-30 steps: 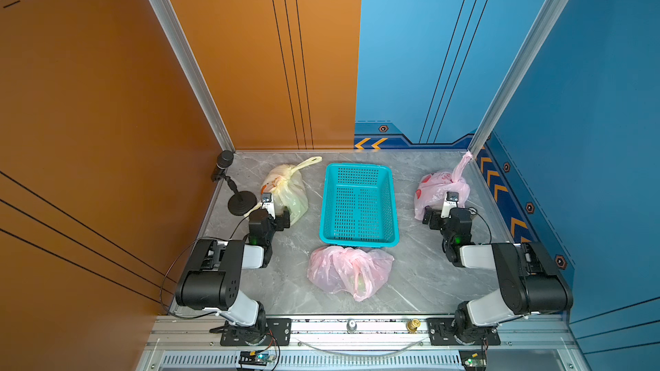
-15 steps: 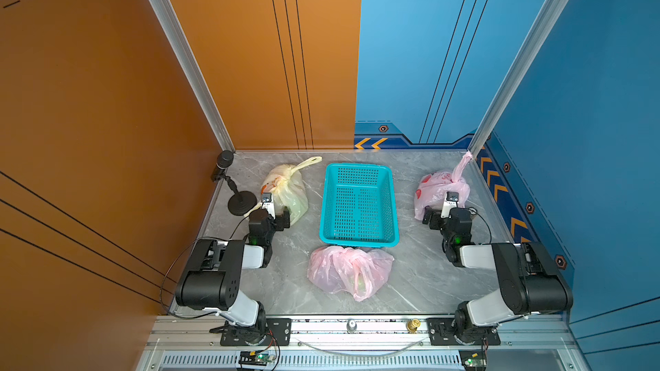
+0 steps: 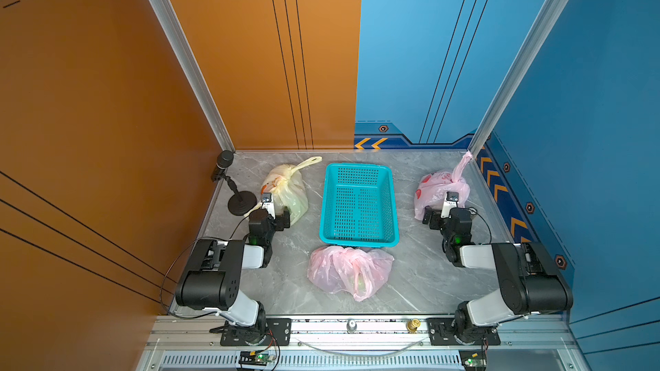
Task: Untie the knot of a plastic bag & take out the apple
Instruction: Adjust the basket at the center of the board.
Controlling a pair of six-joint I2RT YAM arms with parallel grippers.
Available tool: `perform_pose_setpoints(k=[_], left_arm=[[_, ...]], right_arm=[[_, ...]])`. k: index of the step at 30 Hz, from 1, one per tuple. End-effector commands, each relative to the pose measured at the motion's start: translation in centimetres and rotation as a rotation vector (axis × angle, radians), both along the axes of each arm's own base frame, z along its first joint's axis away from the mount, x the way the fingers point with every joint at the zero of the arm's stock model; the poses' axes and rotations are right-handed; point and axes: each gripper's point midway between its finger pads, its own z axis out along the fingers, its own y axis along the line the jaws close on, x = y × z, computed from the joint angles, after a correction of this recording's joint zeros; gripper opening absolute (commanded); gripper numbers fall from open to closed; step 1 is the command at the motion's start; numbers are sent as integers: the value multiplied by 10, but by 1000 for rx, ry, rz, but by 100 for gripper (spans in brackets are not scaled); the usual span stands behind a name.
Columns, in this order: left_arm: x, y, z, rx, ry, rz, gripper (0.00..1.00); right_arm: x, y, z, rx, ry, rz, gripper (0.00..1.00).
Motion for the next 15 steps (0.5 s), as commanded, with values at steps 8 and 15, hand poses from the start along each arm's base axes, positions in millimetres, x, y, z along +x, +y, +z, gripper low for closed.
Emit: perform_pose_setpoints(k=[8, 15], left_arm=[[-11, 4, 71, 23, -11, 108, 80], [-36, -38, 133, -114, 60, 43, 79]], right_arm=[[13, -9, 27, 18, 30, -24, 79], [-11, 24, 79, 168, 273, 62, 73]])
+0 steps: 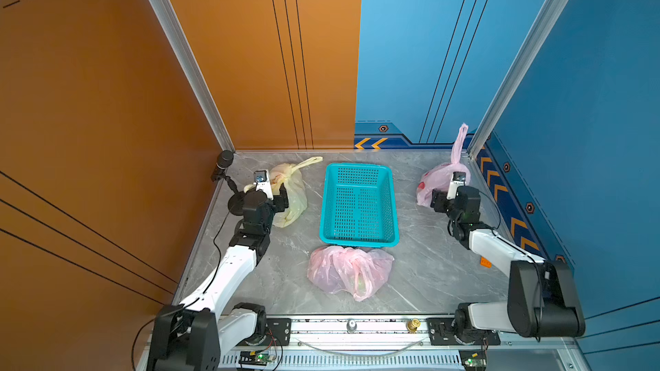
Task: Untie the knot of a plastic bag & take out the apple
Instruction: Adjust the basket at the center of the board.
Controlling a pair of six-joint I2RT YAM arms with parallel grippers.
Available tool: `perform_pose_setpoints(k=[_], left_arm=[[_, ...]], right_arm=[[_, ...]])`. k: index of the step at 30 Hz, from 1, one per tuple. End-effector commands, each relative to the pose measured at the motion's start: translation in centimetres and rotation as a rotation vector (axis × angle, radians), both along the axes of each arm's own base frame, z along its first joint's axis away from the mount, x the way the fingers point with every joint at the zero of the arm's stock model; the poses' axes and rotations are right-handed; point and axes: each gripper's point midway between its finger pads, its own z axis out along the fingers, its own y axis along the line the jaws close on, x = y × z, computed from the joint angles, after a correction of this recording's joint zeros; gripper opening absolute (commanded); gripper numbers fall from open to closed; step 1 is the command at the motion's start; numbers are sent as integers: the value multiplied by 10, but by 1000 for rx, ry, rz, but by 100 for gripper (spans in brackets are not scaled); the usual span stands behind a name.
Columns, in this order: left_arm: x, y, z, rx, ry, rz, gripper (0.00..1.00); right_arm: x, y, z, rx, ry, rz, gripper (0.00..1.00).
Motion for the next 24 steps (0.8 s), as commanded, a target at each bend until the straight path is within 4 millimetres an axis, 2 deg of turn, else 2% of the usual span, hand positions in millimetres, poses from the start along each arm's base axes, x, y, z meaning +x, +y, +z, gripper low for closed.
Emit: perform_pose_setpoints(k=[1, 4, 8, 11, 16, 20, 24], left_arm=[[-28, -11, -27, -31, 245, -6, 79], [-43, -30, -28, -38, 354, -77, 79], [-59, -51, -41, -112, 450, -166, 79], [-68, -65, -49, -158, 494, -211, 77], [-77, -82, -58, -151, 564, -256, 76], [-85, -92, -56, -148, 604, -297, 76], [-92, -94, -54, -134, 612, -305, 76]], right_arm=[[-44, 30, -8, 130, 261, 75, 73], [-69, 69, 4, 251, 323, 197, 75], [-95, 106, 1, 303, 366, 272, 76], [-104, 131, -1, 287, 393, 321, 76], [-102, 155, -14, 249, 480, 340, 72], [-97, 163, -29, 202, 554, 317, 70], [-87, 175, -39, 184, 572, 312, 65]])
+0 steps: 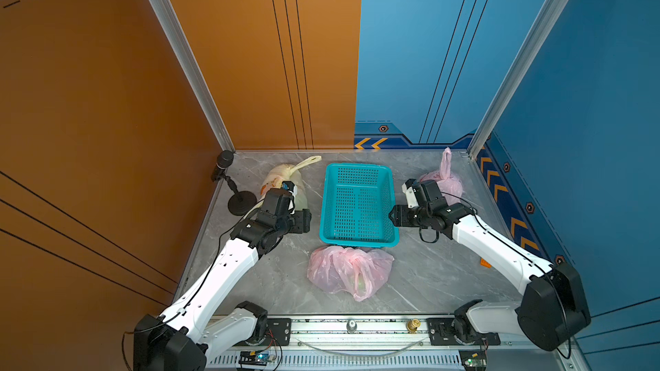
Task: Untie the knot of a plastic bag & take out the apple
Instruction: Adjust the basket at the center of the board.
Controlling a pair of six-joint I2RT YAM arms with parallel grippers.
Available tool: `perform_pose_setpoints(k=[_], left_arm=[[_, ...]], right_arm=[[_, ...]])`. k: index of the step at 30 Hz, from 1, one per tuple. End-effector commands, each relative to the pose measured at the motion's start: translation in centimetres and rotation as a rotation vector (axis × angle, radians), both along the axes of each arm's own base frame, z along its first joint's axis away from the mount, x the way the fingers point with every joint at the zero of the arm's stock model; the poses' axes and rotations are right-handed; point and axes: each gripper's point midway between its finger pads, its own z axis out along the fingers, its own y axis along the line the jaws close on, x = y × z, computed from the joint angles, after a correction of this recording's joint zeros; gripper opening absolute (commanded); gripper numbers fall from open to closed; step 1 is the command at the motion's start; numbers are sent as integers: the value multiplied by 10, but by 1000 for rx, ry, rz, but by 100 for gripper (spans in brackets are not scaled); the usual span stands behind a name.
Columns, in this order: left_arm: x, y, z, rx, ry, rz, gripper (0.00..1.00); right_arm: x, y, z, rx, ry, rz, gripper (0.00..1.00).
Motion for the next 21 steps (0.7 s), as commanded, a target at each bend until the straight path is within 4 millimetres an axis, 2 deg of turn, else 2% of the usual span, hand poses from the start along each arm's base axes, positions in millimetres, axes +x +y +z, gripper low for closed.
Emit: perform_pose_setpoints(k=[1, 5, 8, 12, 17, 21], left_arm=[[-11, -2, 5, -11, 24, -12, 76], [-13, 1, 1, -6, 29, 2, 76], [-14, 1, -2, -1, 36, 3, 76], [-13, -1, -5, 0, 48, -9, 76], [-14, -12, -9, 1, 67, -54, 76], [-20, -27, -9, -11, 77, -123, 76]], right_arm=[[8, 2, -4, -40, 22, -39, 60], [20, 2, -15, -104, 41, -60, 42], [28, 0, -20, -141, 43, -71, 25], [43, -1, -15, -161, 12, -97, 9], [65, -14, 0, -194, -45, -164, 5], [75, -50, 13, -273, -71, -233, 6]])
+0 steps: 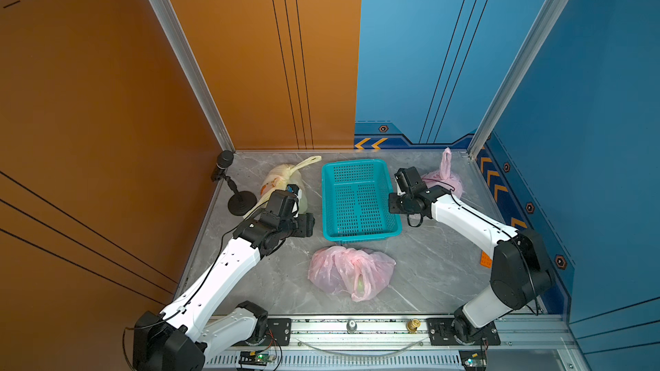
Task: Untie the knot of a plastic bag & take out the apple
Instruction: Adjust the basket at the center of the board.
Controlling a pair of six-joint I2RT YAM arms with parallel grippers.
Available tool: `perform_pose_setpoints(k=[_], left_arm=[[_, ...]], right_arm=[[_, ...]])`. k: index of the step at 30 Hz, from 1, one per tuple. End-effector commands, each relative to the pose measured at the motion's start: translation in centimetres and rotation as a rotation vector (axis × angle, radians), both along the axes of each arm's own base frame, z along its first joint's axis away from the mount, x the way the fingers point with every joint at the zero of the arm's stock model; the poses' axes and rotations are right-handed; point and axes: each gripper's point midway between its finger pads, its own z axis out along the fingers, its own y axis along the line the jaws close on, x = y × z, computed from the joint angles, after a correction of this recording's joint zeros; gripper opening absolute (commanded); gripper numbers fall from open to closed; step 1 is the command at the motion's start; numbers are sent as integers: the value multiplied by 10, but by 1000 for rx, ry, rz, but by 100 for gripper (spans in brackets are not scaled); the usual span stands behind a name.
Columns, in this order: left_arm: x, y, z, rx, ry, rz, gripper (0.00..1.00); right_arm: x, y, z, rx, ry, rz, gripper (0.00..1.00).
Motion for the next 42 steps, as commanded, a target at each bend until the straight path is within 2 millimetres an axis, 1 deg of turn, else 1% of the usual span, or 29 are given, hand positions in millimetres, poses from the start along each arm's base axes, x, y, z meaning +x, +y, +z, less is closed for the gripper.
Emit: perform_pose_setpoints(k=[1, 4, 5, 7, 9, 11, 14, 15, 17, 19, 20, 21, 22, 25, 28, 30, 32, 34, 35, 36, 37, 40, 42], left_arm=[[-10, -18, 3, -19, 17, -96, 76], [-21, -35, 2, -37, 33, -179, 76], [-24, -38, 1, -36, 42, -198, 76], [-32, -47, -2, -26, 59, -244, 76], [-36, -53, -7, -5, 70, -280, 77], [-37, -57, -12, 36, 67, -296, 77], [-28, -63, -16, 109, 43, -307, 77], [-25, -68, -17, 118, 33, -317, 77], [-19, -80, -15, 115, 14, -345, 77], [-18, -96, -14, 110, 16, -388, 76], [-19, -101, -19, 118, 27, -404, 75], [-16, -111, -9, 106, 9, -419, 75], [-18, -117, -9, 103, 14, -435, 75], [-26, -129, -9, 96, 18, -467, 74], [-35, -129, -5, 90, 18, -464, 74], [-42, -127, 0, 82, 18, -462, 74], [-50, -125, 5, 57, 22, -463, 73], [-56, -123, 5, 27, 42, -452, 73], [-59, -124, 4, 15, 52, -446, 72], [-60, -126, 4, -2, 64, -442, 72], [-62, -127, 3, -9, 75, -438, 72], [-63, -131, -6, -5, 104, -433, 73], [-62, -137, -11, -19, 122, -436, 74]], right_arm=[[15, -47, 18, -120, -49, -104, 6], [12, -75, 21, -168, -40, -133, 6], [10, -82, 22, -184, -37, -133, 7], [6, -92, 20, -196, -21, -125, 8], [2, -98, 16, -196, -4, -111, 9], [-1, -99, 12, -194, 9, -90, 9], [-4, -99, 6, -195, 27, -62, 11], [-3, -100, 4, -196, 31, -59, 12], [-3, -99, 1, -187, 42, -54, 16], [-2, -95, -1, -172, 51, -43, 22], [-1, -94, -1, -168, 54, -41, 25], [-1, -94, -2, -166, 58, -38, 30], [0, -93, -2, -165, 59, -39, 35], [-1, -91, 0, -157, 61, -32, 43], [-3, -83, 15, -128, 30, -4, 46], [-12, -68, 30, -88, 8, 55, 47], [-28, -34, 47, -2, -9, 181, 46], [-54, 6, 62, 84, -13, 323, 46], [-67, 23, 66, 112, -9, 383, 46], [-83, 42, 68, 144, 3, 451, 46], [-96, 56, 69, 169, 17, 499, 45], [-123, 80, 63, 191, 59, 563, 45], [-134, 90, 57, 186, 81, 588, 47]])
